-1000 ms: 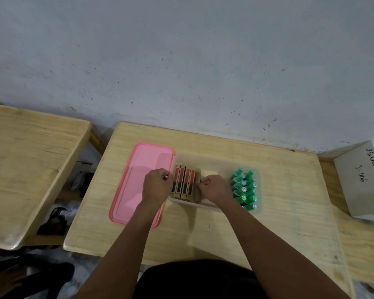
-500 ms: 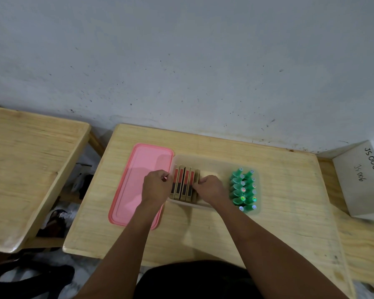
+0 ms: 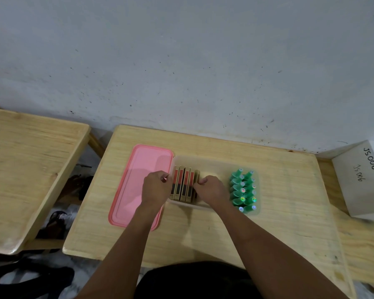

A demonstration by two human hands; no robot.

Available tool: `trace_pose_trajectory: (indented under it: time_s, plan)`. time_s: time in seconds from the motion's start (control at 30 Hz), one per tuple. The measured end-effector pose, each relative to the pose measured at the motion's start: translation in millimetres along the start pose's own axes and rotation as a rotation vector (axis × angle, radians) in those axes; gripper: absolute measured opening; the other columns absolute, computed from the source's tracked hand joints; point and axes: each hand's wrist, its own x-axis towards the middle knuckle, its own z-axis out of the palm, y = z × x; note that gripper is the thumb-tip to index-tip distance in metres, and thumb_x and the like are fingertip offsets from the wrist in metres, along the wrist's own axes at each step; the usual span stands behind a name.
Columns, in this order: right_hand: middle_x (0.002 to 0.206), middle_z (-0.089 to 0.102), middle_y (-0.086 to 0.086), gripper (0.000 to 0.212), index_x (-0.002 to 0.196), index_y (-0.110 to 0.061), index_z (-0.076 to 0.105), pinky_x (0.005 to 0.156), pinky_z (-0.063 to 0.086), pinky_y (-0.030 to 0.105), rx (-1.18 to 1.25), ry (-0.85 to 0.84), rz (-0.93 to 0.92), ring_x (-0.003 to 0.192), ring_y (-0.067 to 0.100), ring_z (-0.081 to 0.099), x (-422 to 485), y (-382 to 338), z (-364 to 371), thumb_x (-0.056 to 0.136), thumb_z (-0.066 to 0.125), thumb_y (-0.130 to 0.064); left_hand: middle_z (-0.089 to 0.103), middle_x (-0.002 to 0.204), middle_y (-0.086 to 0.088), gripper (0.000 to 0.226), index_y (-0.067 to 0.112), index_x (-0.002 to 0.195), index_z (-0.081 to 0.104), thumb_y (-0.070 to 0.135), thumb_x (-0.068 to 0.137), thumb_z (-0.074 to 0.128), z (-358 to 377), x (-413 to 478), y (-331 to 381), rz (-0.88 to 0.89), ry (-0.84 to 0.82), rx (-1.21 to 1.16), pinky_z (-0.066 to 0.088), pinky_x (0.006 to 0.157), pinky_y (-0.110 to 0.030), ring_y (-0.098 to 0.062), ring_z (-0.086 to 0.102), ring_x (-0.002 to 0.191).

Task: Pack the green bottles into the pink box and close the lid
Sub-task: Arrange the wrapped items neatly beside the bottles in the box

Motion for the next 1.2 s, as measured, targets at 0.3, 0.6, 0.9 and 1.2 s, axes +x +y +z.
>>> trace_pose_trajectory:
  time_s: [0.3,0.6,0.9,1.2]
  plan:
    - [0.054,0.060,-0.002,0.046,0.063,-0.011,0.066,0.057,0.048,0.028,0.005,-0.046,0.031,0.056,0.017,0.059,10,-2,0,0.078,0.064,-0.054,0.074,0.093,-0.011,0.018,0.005,0.095,0.073,0.015,0.092,0.058,0,0,1,-0.004,0.006,0.021,0.054,0.092,-0.034,-0.019,0.068,0.081]
    - [0.077,0.067,-0.003,0.023,0.083,-0.020,0.064,0.065,0.045,0.028,0.061,-0.005,0.020,0.076,0.018,0.062,9,5,5,0.084,0.062,-0.043,0.073,0.089,-0.010,0.018,0.005,0.094,0.073,0.014,0.093,0.057,-1,0,1,-0.009,0.013,-0.002,0.054,0.086,-0.029,-0.016,0.063,0.074]
    - [0.100,0.068,0.002,0.028,0.116,-0.015,0.060,0.067,0.045,0.025,0.303,-0.098,-0.039,0.081,0.017,0.063,13,7,6,0.090,0.063,-0.026,0.068,0.077,-0.003,0.019,0.006,0.085,0.073,0.013,0.093,0.057,-2,-2,2,0.008,0.012,-0.018,0.048,0.082,-0.023,-0.014,0.062,0.070]
    - [0.100,0.070,0.001,0.030,0.116,-0.011,0.068,0.071,0.047,0.022,0.193,-0.183,-0.071,0.087,0.014,0.063,16,9,2,0.090,0.065,-0.026,0.069,0.074,-0.003,0.019,0.006,0.085,0.072,0.014,0.093,0.057,0,0,-1,0.029,0.005,-0.021,0.051,0.078,-0.025,-0.013,0.063,0.067]
